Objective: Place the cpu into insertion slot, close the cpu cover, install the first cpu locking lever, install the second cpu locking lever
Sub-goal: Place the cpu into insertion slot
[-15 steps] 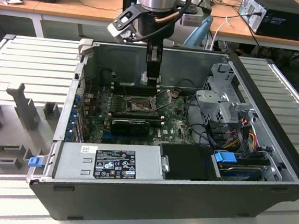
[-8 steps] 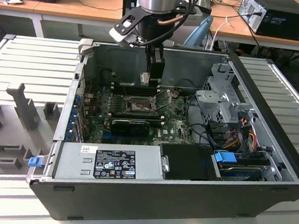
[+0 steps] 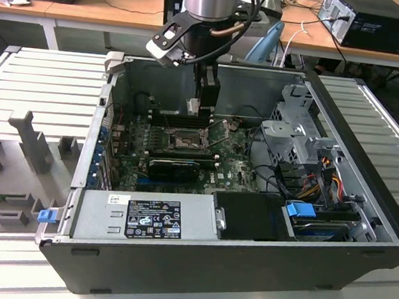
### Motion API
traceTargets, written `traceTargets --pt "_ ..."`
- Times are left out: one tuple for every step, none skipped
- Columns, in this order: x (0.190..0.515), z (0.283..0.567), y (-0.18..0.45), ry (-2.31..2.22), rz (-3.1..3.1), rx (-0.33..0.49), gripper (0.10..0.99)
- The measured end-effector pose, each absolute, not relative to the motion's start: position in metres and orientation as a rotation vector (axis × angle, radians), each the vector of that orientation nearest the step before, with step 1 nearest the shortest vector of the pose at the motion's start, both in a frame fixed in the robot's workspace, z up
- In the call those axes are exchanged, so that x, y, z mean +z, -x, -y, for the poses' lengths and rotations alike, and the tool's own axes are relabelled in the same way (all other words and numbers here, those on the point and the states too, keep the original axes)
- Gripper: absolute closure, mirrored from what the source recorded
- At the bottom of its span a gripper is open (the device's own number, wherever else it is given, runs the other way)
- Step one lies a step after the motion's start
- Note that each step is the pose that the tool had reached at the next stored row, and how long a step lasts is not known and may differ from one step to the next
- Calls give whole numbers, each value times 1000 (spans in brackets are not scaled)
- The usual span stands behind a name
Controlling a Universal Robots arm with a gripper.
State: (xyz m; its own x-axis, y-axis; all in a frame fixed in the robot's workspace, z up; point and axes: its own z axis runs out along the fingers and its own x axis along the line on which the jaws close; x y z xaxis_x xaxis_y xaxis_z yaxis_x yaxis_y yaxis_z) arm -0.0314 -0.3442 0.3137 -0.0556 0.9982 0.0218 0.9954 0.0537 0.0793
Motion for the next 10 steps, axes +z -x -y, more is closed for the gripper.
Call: traceTargets --pt "313 344 31 -2125 -2258 113 545" --pt "312 344 31 -2116 -2267 113 545" --pt "311 344 31 -2099 -2283 113 545" --pt "311 344 31 -2080 -2302 114 545" --pt "310 344 31 -2050 -2329 115 545" --pt "309 344 31 -2027 -2350 115 545" --pt "307 344 31 -2009 -2367 116 545" --pt "305 344 31 -2008 -2367 116 545" --pt "304 343 31 -2010 -2366 115 545" --pt "302 342 31 -2015 -2362 115 545"
